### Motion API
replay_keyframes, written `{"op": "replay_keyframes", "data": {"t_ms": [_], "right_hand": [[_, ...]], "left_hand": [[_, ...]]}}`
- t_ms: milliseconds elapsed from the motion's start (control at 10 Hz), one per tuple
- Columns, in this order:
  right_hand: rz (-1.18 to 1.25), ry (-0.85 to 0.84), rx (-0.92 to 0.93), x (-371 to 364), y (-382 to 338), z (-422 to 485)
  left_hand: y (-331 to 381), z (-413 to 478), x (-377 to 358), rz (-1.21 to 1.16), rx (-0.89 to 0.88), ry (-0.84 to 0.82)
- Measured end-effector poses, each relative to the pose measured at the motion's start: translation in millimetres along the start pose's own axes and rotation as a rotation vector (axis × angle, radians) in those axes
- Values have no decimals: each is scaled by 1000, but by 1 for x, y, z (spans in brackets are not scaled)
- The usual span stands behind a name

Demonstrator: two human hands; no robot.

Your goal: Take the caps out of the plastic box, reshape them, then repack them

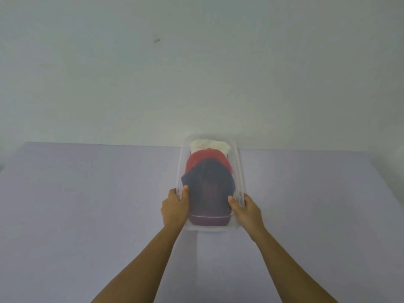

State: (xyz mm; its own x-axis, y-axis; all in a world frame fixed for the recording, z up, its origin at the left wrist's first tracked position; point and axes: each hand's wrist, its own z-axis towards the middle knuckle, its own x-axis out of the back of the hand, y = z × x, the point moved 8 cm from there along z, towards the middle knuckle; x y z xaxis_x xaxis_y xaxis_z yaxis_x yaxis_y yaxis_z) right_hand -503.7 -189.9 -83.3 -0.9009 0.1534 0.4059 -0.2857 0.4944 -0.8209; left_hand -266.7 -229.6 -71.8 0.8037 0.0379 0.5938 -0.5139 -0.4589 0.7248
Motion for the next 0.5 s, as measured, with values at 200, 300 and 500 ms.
{"op": "replay_keyframes", "data": {"t_ms": [200, 300, 500], "right_hand": [[-40, 16, -17, -2, 11, 18], [-71, 2, -9, -1, 8, 15], [-322, 80, 139, 8, -33, -21]], "left_hand": [[6, 8, -6, 57, -15, 23], [4, 6, -7, 71, 17, -24], [27, -25, 17, 54, -118, -25]]}}
